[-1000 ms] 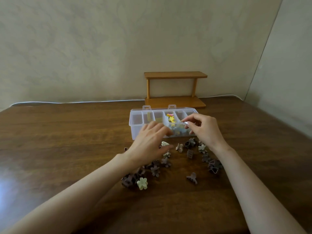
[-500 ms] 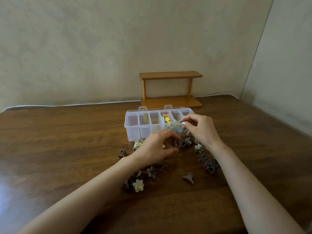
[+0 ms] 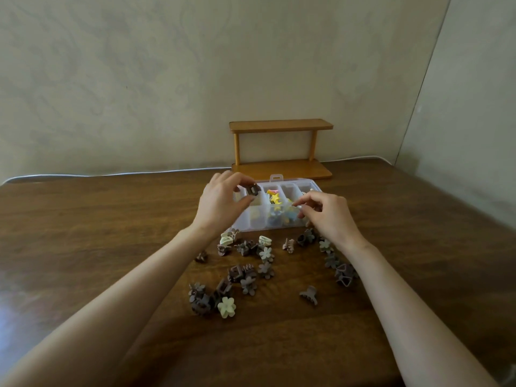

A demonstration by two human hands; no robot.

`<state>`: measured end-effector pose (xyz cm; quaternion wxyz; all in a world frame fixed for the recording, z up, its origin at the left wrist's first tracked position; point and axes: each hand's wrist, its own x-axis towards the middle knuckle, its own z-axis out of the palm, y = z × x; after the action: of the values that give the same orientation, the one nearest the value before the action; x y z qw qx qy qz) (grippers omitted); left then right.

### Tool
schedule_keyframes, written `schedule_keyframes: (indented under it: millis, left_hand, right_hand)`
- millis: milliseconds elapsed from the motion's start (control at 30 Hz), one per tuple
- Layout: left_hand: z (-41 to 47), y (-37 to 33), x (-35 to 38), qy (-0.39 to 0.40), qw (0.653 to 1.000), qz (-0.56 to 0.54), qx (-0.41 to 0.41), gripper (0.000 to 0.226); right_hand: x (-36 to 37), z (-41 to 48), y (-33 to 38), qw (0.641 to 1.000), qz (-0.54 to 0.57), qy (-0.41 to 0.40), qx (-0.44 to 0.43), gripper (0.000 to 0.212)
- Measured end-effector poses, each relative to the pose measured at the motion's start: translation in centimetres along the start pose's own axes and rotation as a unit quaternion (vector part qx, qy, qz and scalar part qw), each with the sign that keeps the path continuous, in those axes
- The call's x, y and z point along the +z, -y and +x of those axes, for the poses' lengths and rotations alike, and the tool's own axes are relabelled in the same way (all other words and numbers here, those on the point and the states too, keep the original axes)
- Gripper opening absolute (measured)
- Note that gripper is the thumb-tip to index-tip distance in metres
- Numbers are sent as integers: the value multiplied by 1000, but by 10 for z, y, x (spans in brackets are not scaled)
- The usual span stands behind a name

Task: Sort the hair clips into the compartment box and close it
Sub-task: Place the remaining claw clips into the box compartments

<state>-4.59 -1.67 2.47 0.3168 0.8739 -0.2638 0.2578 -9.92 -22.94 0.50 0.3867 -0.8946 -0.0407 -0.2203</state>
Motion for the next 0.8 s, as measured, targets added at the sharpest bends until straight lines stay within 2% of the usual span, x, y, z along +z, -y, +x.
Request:
schedule_keyframes:
  millis: [167, 333, 500, 667, 800]
  left_hand:
    - [20, 13, 9, 52, 998, 26, -38, 41]
    - [4, 18, 2, 5, 1000, 21, -15, 24]
    - [-26, 25, -14, -16, 999, 34, 2, 17]
    - [-47, 28, -20, 10, 1000, 23, -4, 13]
    - [-55, 24, -20, 51, 997, 36, 44, 12]
  right_hand:
    - [-3, 1, 0, 1000, 3, 18, 4, 15]
    - [-5, 1, 1, 999, -19, 33, -3, 13]
    - [-3, 0, 6, 999, -27, 31, -19, 12]
    - [4, -3, 14, 996, -18, 78, -35, 14]
    - [11, -6, 19, 987, -43, 149, -47, 17]
